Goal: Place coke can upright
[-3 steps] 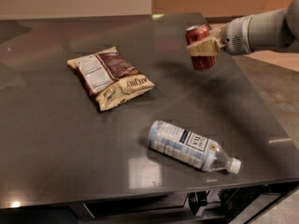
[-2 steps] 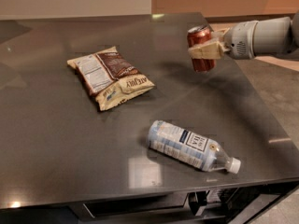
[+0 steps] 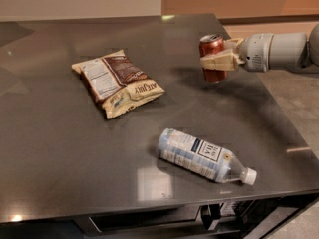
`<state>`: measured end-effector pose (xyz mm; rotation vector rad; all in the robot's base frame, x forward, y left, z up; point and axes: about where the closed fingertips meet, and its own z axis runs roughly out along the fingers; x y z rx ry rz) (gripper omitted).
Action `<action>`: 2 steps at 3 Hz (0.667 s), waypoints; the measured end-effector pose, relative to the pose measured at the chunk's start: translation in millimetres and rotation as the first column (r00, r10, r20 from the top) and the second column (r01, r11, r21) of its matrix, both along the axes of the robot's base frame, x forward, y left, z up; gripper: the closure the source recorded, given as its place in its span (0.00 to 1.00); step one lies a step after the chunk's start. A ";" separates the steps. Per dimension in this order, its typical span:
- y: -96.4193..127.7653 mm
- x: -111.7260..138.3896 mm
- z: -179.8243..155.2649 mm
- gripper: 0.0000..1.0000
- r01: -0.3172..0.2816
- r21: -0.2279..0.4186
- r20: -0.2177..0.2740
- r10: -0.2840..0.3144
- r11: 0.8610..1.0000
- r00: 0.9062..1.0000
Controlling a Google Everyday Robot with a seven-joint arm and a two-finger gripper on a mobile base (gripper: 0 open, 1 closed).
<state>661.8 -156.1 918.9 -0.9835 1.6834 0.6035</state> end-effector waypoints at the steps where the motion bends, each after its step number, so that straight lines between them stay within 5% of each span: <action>1: 1.2 1.7 -5.9 1.00 -0.033 0.052 0.004 0.033 0.998 0.999; 2: 2.0 2.9 -9.4 1.00 -0.055 0.082 0.007 0.055 0.995 0.998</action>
Offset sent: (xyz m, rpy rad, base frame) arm 0.0047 -0.0015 -0.0161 0.1275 -0.0212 0.1042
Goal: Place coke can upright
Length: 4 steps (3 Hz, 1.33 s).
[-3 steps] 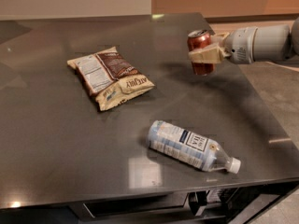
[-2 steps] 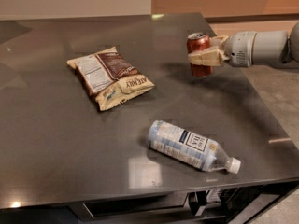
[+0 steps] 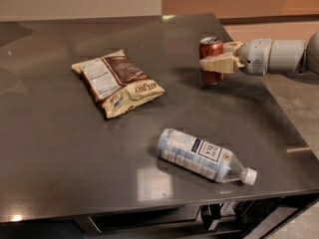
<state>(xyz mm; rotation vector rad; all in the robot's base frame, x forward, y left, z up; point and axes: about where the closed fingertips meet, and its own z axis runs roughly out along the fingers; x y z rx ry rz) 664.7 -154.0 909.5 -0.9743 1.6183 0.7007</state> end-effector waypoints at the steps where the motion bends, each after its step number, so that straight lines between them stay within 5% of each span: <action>1: 3.3 1.4 -7.1 1.00 -0.033 0.015 0.006 0.033 0.999 0.999; 4: 9.7 3.4 -23.3 0.37 0.024 0.096 0.049 -0.029 0.995 0.998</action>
Offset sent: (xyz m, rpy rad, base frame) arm 0.0013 0.0029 -0.0214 0.0597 -0.0402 0.0122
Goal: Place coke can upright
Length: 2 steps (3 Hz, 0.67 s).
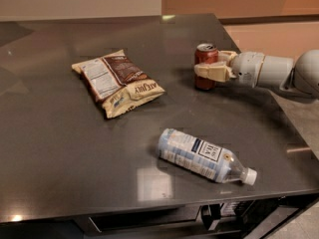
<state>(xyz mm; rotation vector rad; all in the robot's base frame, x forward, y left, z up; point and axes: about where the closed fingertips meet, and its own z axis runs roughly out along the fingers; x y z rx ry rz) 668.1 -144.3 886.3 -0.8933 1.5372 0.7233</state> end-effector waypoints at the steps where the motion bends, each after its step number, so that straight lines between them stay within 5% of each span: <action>1: 2.7 0.6 0.3 0.14 -0.003 0.000 0.000 0.003 1.000 1.000; 2: 5.6 0.7 0.2 0.00 -0.007 0.000 0.000 0.007 1.000 1.000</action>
Offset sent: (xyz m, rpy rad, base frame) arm 0.0006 0.0023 0.0003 0.0002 -0.0004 0.0017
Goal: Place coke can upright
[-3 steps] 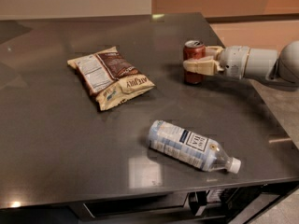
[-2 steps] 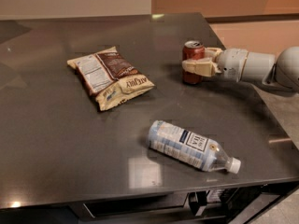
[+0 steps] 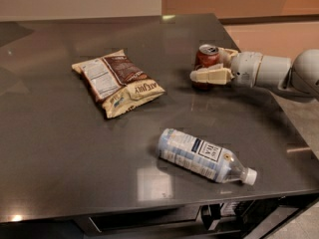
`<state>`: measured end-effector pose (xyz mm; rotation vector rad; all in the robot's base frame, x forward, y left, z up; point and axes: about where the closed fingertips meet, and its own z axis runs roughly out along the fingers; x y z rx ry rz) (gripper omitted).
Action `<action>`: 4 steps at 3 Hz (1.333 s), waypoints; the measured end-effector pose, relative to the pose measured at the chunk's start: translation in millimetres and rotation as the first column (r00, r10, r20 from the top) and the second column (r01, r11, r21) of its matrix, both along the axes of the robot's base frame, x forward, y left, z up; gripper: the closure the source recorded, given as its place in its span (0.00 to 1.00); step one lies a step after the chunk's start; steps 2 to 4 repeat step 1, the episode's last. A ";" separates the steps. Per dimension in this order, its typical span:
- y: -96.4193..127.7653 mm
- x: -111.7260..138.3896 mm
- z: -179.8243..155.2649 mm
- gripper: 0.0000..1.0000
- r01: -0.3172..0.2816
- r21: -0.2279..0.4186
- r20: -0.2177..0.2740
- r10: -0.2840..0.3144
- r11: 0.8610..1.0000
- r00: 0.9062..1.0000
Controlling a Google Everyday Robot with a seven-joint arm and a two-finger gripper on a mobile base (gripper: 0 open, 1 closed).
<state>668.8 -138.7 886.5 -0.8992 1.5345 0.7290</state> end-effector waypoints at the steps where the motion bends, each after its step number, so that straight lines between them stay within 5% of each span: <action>1: 0.1 0.0 0.0 0.00 0.000 0.000 0.000 0.000 1.000 1.000; 4: 0.1 0.0 0.0 0.00 0.000 0.000 0.000 0.000 1.000 1.000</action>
Offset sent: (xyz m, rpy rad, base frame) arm 0.0000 0.0000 0.0000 0.0000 0.0000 0.0000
